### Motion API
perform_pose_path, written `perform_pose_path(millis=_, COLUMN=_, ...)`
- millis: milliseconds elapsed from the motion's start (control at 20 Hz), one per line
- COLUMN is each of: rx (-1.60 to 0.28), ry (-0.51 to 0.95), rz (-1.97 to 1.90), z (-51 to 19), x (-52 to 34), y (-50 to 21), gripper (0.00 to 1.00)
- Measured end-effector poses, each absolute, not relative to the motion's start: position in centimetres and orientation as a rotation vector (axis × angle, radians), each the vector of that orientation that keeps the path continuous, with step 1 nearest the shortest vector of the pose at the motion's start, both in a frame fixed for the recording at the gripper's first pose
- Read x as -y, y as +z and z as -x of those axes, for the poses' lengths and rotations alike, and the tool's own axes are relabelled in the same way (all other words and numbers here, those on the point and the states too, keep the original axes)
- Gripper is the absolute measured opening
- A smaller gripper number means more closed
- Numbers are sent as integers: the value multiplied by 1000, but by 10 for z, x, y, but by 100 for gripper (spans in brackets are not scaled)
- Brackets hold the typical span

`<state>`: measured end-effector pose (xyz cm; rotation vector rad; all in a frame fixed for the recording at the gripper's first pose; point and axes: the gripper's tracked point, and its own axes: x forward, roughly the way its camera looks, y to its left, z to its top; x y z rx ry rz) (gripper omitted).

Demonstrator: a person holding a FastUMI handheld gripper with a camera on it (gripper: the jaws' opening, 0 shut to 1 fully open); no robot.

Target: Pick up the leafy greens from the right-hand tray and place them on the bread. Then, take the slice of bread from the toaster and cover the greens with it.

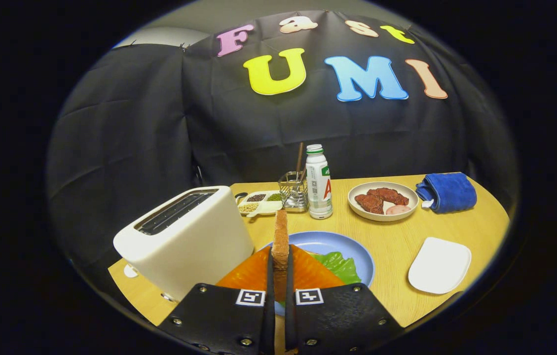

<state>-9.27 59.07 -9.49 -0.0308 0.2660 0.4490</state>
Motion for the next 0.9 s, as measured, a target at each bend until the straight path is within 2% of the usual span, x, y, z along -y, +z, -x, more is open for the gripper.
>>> perform_pose_path(millis=400, rx=-316, ry=388, rz=63, z=74, x=-554, y=-116, gripper=15)
perform_pose_path(millis=450, rx=-316, ry=385, rz=71, z=73, x=-551, y=-117, gripper=18)
perform_pose_path(millis=600, rx=-312, ry=366, rz=91, z=70, x=-543, y=-119, gripper=18)
perform_pose_path(millis=650, rx=-302, ry=354, rz=110, z=66, x=-540, y=-120, gripper=29)
perform_pose_path(millis=700, rx=-304, ry=356, rz=118, z=67, x=-539, y=-121, gripper=32)
perform_pose_path(millis=900, rx=-312, ry=347, rz=118, z=65, x=-532, y=-125, gripper=33)
